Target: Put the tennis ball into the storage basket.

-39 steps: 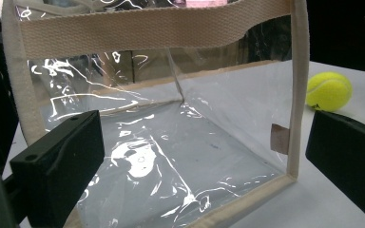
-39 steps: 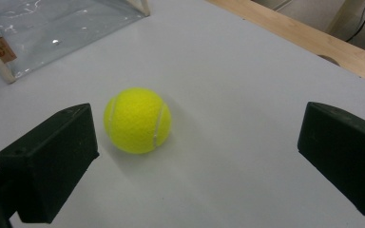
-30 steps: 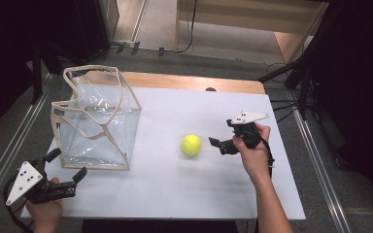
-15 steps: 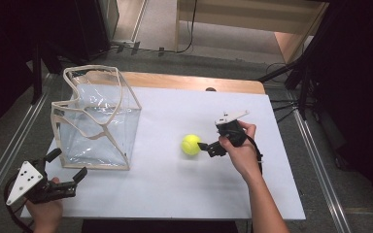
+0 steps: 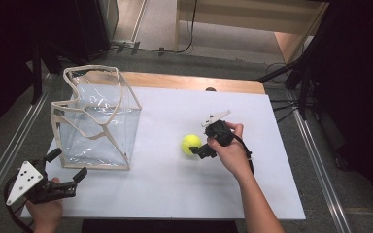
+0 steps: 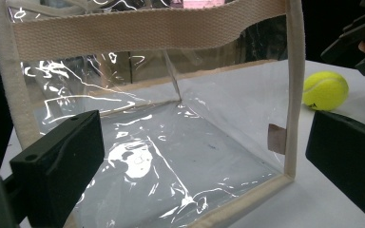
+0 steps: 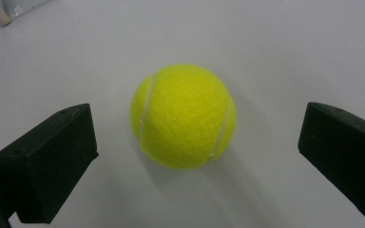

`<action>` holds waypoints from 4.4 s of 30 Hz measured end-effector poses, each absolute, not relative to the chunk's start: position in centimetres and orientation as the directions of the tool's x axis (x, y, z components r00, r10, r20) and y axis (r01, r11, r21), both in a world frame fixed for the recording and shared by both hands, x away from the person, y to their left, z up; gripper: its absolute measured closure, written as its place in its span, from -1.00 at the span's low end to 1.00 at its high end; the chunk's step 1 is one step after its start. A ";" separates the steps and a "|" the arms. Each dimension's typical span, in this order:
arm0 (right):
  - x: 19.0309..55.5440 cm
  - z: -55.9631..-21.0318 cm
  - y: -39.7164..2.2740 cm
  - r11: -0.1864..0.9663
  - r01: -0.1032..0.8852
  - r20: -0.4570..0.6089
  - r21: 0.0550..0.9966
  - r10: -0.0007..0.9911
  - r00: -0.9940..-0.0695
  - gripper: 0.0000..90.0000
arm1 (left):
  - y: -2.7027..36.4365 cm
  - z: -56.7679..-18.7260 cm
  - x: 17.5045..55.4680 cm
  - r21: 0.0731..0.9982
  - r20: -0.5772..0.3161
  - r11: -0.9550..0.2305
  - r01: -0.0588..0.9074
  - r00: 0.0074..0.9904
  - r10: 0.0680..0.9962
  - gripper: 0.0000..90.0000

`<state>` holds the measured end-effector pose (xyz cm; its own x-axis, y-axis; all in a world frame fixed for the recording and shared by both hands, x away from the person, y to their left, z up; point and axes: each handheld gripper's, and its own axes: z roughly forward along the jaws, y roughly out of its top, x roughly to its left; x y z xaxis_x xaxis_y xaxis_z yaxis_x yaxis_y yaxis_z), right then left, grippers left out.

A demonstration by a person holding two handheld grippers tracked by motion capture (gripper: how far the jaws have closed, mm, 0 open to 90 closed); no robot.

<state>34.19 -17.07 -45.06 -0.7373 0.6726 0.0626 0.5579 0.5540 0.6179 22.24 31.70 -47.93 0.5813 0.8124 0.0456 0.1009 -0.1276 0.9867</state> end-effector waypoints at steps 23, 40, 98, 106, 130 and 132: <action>35.5 -47.5 -14.5 0.623 0.577 0.086 0.528 0.637 -0.766 -1.00 | 31.6 -47.9 22.2 0.986 0.047 -0.131 0.102 0.584 0.811 -1.00; 36.0 -48.3 -13.7 0.617 0.588 0.077 0.523 0.653 -0.754 -0.72 | 31.6 -47.9 22.3 0.987 0.046 -0.129 0.100 0.585 0.810 -1.00; 37.0 -47.1 -8.7 0.643 0.532 0.113 0.551 0.574 -0.811 -0.47 | 31.5 -47.9 22.3 0.987 0.040 -0.124 0.102 0.590 0.806 -1.00; 37.3 -46.9 -7.1 0.663 0.505 0.112 0.552 0.542 -0.833 -0.47 | 31.5 -47.9 22.3 0.986 0.046 -0.131 0.102 0.590 0.806 -1.00; 38.1 -45.8 -2.7 0.702 0.437 0.125 0.563 0.450 -0.884 -0.47 | 31.6 -47.9 22.3 0.987 0.038 -0.122 0.102 0.593 0.804 -1.00; 38.1 -45.5 -2.4 0.702 0.440 0.126 0.560 0.453 -0.882 -0.47 | 31.5 -47.9 22.4 0.987 0.037 -0.121 0.102 0.593 0.804 -1.00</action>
